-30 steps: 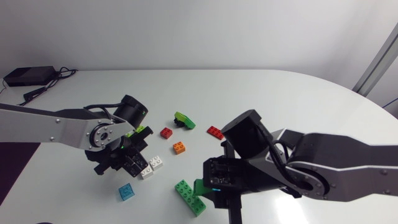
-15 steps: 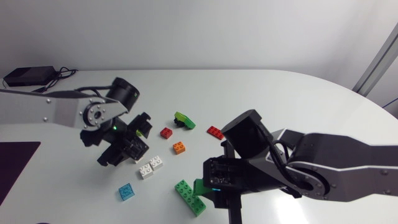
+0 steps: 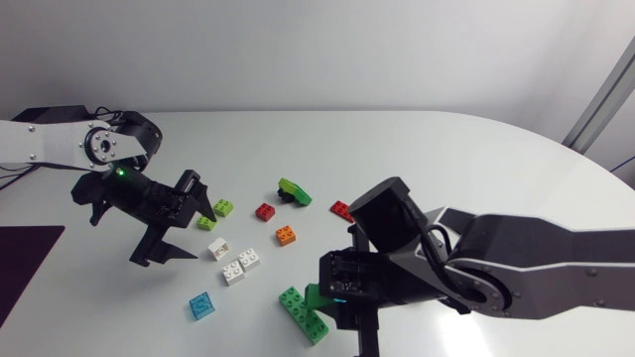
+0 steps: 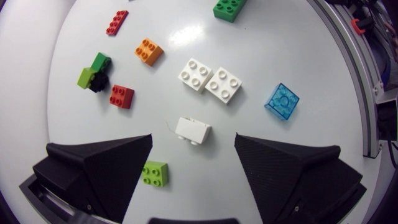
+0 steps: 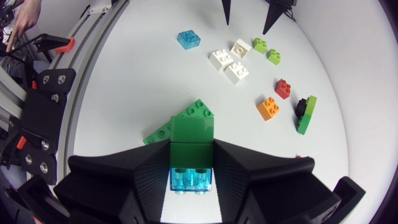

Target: Separate the duplo bricks

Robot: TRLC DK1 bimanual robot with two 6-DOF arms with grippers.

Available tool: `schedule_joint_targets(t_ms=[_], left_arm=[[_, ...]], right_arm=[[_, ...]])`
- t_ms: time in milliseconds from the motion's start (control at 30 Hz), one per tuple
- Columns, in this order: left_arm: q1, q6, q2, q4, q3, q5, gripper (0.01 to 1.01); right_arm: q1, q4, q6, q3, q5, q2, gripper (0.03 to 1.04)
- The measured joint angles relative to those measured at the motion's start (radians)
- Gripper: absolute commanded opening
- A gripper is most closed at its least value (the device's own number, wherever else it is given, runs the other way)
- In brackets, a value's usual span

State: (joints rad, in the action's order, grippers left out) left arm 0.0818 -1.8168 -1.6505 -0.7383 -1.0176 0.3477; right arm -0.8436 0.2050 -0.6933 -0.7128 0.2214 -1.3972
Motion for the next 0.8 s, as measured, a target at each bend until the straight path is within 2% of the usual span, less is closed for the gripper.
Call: schedule_joint_targets(t_ms=[233,567,800], left_arm=[[-0.011,-0.054,-0.135,-0.01,-0.006,0.05,0.893],[-0.042,-0.127,-0.243,-0.082,-0.149,0.061,0.884],[-0.053,-0.168,-0.285,-0.161,-0.272,0.069,0.874]], right_arm=[[0.0,-0.003,0.02,0.0,0.005,-0.009,0.3],[0.0,-0.001,0.029,-0.011,0.008,-0.081,0.3],[0.011,0.013,0.032,-0.087,0.008,-0.111,0.3]])
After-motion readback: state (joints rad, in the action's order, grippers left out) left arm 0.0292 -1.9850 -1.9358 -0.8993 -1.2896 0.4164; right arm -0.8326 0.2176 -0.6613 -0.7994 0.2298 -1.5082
